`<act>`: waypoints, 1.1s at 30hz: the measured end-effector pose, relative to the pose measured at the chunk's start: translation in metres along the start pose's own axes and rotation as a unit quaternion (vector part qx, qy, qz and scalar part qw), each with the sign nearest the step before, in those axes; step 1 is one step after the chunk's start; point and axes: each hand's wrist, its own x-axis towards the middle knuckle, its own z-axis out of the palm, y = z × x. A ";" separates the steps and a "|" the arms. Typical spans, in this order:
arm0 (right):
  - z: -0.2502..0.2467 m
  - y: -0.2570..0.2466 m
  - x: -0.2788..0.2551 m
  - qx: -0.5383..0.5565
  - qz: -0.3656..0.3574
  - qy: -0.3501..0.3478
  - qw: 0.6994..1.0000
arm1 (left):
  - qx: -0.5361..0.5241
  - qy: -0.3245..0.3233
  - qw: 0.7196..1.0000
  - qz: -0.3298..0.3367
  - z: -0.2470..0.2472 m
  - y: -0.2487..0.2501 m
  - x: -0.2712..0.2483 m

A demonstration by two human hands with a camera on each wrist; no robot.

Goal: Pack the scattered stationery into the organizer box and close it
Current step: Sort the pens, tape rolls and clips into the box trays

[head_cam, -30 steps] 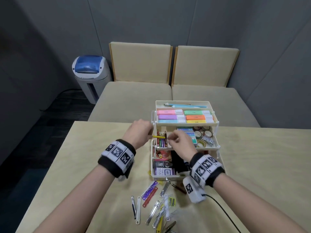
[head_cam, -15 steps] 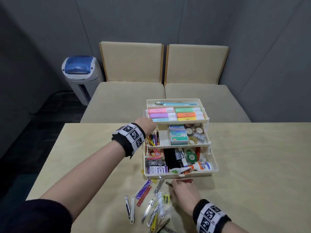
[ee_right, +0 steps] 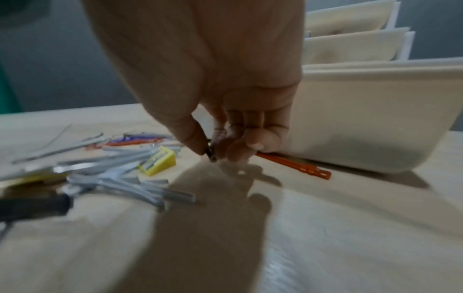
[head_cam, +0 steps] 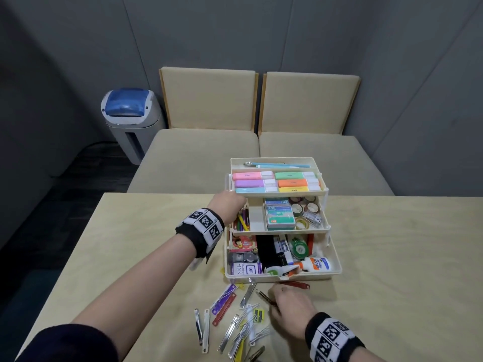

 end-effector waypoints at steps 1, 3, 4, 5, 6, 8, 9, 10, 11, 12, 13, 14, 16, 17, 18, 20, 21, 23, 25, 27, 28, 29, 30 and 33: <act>-0.007 0.000 -0.005 0.036 -0.008 -0.003 0.999 | -0.008 0.014 1.000 -0.007 0.003 0.000 -0.001; -0.024 -0.002 -0.013 0.118 -0.013 -0.021 0.993 | -0.015 0.050 0.999 -0.015 0.012 0.001 -0.002; -0.033 -0.003 -0.015 0.157 -0.012 -0.031 0.987 | -0.024 0.072 0.997 -0.013 0.016 0.000 -0.002; -0.044 -0.003 -0.016 0.191 -0.012 -0.029 0.981 | -0.040 0.091 0.995 -0.010 0.018 0.000 -0.004; -0.054 -0.003 -0.014 0.222 -0.012 -0.016 0.975 | -0.068 0.110 0.992 -0.006 0.019 -0.002 -0.007; -0.079 -0.005 -0.004 0.264 -0.011 0.038 0.964 | -0.144 0.147 0.978 -0.019 0.021 -0.007 -0.017; -0.091 -0.007 0.005 0.275 -0.007 0.073 0.959 | -0.178 0.168 0.969 -0.037 0.022 -0.011 -0.025; -0.102 -0.009 0.016 0.281 0.000 0.103 0.954 | -0.207 0.187 0.958 -0.060 0.025 -0.015 -0.035; -0.112 -0.014 0.028 0.281 0.008 0.123 0.952 | -0.233 0.201 0.948 -0.086 0.031 -0.020 -0.046; -0.120 -0.020 0.041 0.274 0.017 0.132 0.953 | -0.257 0.213 0.936 -0.109 0.038 -0.025 -0.058; -0.127 -0.027 0.053 0.259 0.025 0.131 0.956 | -0.278 0.222 0.926 -0.129 0.047 -0.029 -0.069; -0.132 -0.035 0.065 0.241 0.033 0.124 0.962 | -0.291 0.224 0.919 -0.145 0.057 -0.033 -0.080; -0.138 -0.051 0.086 0.207 0.045 0.108 0.971 | -0.305 0.211 0.914 -0.167 0.075 -0.037 -0.102; -0.140 -0.058 0.094 0.188 0.051 0.102 0.975 | -0.311 0.201 0.912 -0.174 0.083 -0.039 -0.112; -0.139 -0.063 0.100 0.170 0.059 0.099 0.979 | -0.317 0.189 0.912 -0.180 0.091 -0.040 -0.120; -0.134 -0.068 0.110 0.138 0.071 0.091 0.984 | -0.325 0.165 0.912 -0.186 0.104 -0.039 -0.134; -0.130 -0.069 0.111 0.123 0.074 0.091 0.985 | -0.327 0.152 0.914 -0.185 0.109 -0.037 -0.139; -0.121 -0.065 0.106 0.108 0.065 0.104 0.987 | -0.334 0.122 0.917 -0.179 0.119 -0.030 -0.148; -0.110 -0.059 0.090 0.124 0.036 0.118 0.985 | -0.340 0.092 0.920 -0.173 0.128 -0.020 -0.155; -0.093 -0.051 0.066 0.144 -0.007 0.104 0.984 | -0.343 0.064 0.920 -0.177 0.135 -0.010 -0.159; -0.081 -0.047 0.052 0.151 -0.030 0.087 0.984 | -0.343 0.052 0.921 -0.179 0.137 -0.005 -0.161; -0.070 -0.043 0.038 0.153 -0.046 0.063 0.985 | -0.340 0.041 0.922 -0.179 0.139 -0.001 -0.162; -0.057 -0.039 0.024 0.151 -0.058 0.037 0.986 | -0.333 0.029 0.926 -0.178 0.141 0.004 -0.163; -0.013 -0.025 -0.007 0.111 -0.074 -0.036 0.990 | -0.290 -0.028 0.940 -0.175 0.142 0.013 -0.168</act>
